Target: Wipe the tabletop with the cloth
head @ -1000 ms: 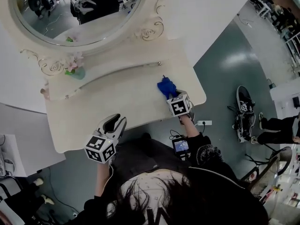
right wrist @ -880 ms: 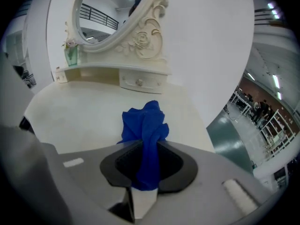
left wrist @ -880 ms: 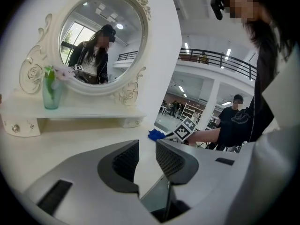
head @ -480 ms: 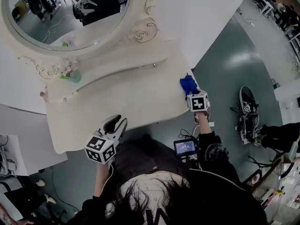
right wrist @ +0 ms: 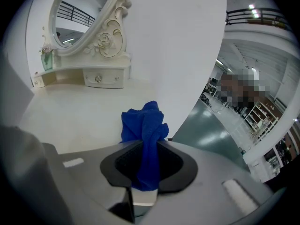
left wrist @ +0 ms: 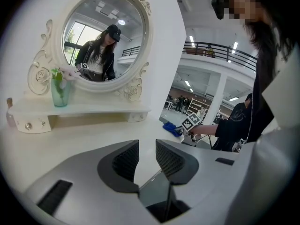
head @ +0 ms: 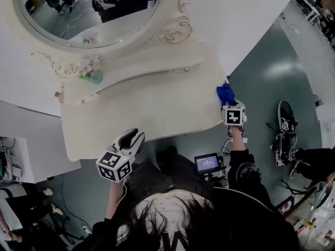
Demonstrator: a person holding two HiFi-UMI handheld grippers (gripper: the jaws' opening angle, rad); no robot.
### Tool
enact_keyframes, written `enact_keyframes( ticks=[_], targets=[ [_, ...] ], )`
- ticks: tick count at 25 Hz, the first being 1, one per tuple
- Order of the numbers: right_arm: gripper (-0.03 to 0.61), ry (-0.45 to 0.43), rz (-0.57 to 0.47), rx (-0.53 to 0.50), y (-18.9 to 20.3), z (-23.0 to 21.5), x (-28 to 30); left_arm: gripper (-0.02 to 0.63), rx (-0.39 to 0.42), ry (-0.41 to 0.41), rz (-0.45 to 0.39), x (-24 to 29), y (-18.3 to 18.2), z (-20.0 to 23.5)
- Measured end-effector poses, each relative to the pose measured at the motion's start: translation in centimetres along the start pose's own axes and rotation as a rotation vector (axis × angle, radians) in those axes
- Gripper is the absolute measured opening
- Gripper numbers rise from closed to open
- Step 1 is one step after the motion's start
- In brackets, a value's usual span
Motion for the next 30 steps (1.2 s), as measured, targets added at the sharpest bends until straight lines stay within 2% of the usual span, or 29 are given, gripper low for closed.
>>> enact_keyframes(
  ticks=[6,11,20,25,30],
  targets=[
    [0.087,0.051,-0.004,0.055,-0.6,1.5,-2.0,0.11,-0.026,-0.047,-0.012,-3.6,1.4,1.7],
    [0.087,-0.04,-0.053,0.065,-2.2,6.5,-4.7,0.11,-0.063,-0.091,-0.041,-7.4,3.1,4.3],
    [0.087,-0.299,-0.152,-0.035,-4.7,23.2,-11.3,0.11,-0.111,-0.135,-0.083,-15.2,7.0,9.1],
    [0.087,-0.433,-0.165,-0.099,-4.6,34.0,-14.4,0.11,-0.129,-0.156,-0.099,-20.0,9.9,11.7],
    [0.087,-0.556,-0.172,-0.206,-3.9,44.9,-17.1,0.11,-0.155,-0.196,-0.103,-24.4,13.4,14.4]
  ],
)
Point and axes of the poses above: the fingertips, and each gripper's own axes: x forward along the fingers, z to its left, y out of its underside, the point moved 10 cm from there along -x, backward along the fingers, and after that the axes turned 7 degrees about z, right-handed, at the moved point
